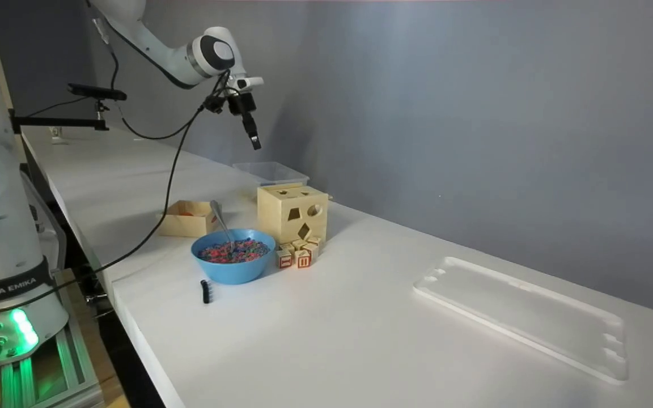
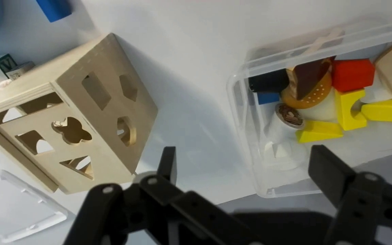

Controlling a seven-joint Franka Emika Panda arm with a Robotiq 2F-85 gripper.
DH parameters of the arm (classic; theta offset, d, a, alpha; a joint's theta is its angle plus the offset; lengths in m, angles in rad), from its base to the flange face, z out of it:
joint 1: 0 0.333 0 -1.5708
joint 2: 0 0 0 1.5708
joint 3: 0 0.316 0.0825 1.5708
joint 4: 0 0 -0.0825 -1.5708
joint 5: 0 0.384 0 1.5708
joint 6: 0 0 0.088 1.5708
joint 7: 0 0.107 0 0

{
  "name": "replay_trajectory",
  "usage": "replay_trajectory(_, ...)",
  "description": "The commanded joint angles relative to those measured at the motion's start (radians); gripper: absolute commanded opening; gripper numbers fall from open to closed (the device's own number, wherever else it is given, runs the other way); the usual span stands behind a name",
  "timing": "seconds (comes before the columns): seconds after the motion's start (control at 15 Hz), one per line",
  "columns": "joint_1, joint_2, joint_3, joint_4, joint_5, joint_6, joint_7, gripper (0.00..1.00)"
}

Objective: Move the clear container forwards, place the orange block on top of the wooden box on the right.

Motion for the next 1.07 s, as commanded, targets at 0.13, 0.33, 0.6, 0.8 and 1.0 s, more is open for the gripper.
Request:
replay_trajectory(0.13,0.080,0.044,-0.110,-0.006,-0.002,0.026,-0.007,1.00)
replay_trajectory(0.33,0.081,0.103,-0.162,0.014,0.004,0.040,-0.096,1.00)
replay_trajectory(0.6,0.090,0.200,-0.206,0.051,0.045,0.101,-0.198,1.00)
replay_trajectory(0.8,0.110,0.193,-0.235,0.024,0.046,0.116,-0.178,1.00)
replay_trajectory(1.0,0.119,0.235,-0.243,0.049,0.068,0.131,-0.185,1.00)
